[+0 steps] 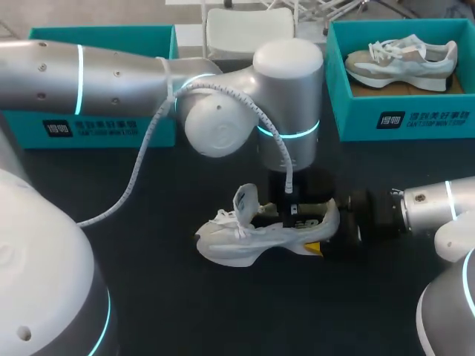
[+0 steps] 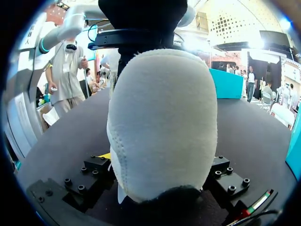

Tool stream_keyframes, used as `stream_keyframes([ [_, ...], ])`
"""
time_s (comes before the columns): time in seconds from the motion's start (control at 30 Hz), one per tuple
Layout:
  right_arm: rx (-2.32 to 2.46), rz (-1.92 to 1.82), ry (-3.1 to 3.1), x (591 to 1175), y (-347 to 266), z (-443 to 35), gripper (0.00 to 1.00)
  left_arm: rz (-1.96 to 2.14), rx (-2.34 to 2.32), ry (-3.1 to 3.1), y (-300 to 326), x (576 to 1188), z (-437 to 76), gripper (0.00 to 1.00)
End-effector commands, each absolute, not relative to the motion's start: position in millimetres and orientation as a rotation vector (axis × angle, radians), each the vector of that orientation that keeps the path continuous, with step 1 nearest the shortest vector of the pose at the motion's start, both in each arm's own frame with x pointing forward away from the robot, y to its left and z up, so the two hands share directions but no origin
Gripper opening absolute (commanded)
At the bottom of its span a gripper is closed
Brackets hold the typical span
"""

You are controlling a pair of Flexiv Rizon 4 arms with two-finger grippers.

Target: Take the shoe out of the shoebox, open the shoe tongue, remove and reinsert the insole, then place the shoe into the shoebox

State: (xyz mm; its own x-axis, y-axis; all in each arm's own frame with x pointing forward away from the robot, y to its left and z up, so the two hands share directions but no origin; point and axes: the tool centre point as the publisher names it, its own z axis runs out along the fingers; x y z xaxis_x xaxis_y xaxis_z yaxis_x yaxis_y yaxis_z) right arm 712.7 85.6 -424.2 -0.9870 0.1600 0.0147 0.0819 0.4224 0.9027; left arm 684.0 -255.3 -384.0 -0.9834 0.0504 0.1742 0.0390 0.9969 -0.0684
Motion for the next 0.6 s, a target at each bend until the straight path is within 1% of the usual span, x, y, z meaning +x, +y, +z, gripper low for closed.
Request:
stream_keyframes([
  [0.03, 0.224, 1.63, 2.587, 712.5, 88.6, -429.6, 0.0, 0.117, -0.089, -2.941, -250.5, 683.6, -387.1, 0.0],
  [0.1, 0.224, 1.63, 2.587, 712.5, 88.6, -429.6, 0.0, 0.113, -0.117, -2.927, -251.0, 681.0, -388.1, 0.0],
  [0.13, 0.224, 1.63, 2.587, 712.5, 88.6, -429.6, 0.0, 0.114, -0.12, -2.926, -251.2, 679.6, -387.6, 0.07],
  [0.17, 0.224, 1.63, 2.587, 712.5, 88.6, -429.6, 0.0, 0.121, -0.128, -2.924, -251.3, 678.2, -386.7, 0.19],
  [0.2, 0.224, 1.63, 2.587, 712.5, 88.6, -429.6, 0.0, 0.126, -0.134, -2.923, -251.3, 677.2, -385.9, 0.25],
  [0.27, 0.224, 1.63, 2.587, 712.5, 88.6, -429.6, 0.0, 0.134, -0.142, -2.917, -251.4, 675.7, -385.1, 0.34],
  [0.33, 0.224, 1.63, 2.587, 712.5, 88.6, -429.6, 0.0, 0.134, -0.143, -2.915, -251.6, 675.4, -385.4, 0.39],
  [0.43, 0.224, 1.63, 2.587, 712.5, 88.6, -429.6, 0.0, 0.113, -0.141, -2.919, -252.6, 676.1, -392.0, 0.4],
  [0.5, 0.224, 1.63, 2.587, 712.5, 88.6, -429.6, 0.0, 0.109, -0.145, -2.921, -253.3, 676.7, -396.3, 0.37],
  [0.6, 0.224, 1.63, 2.587, 712.5, 88.6, -429.6, 0.0, 0.107, -0.147, -2.931, -253.8, 678.6, -400.8, 0.37],
])
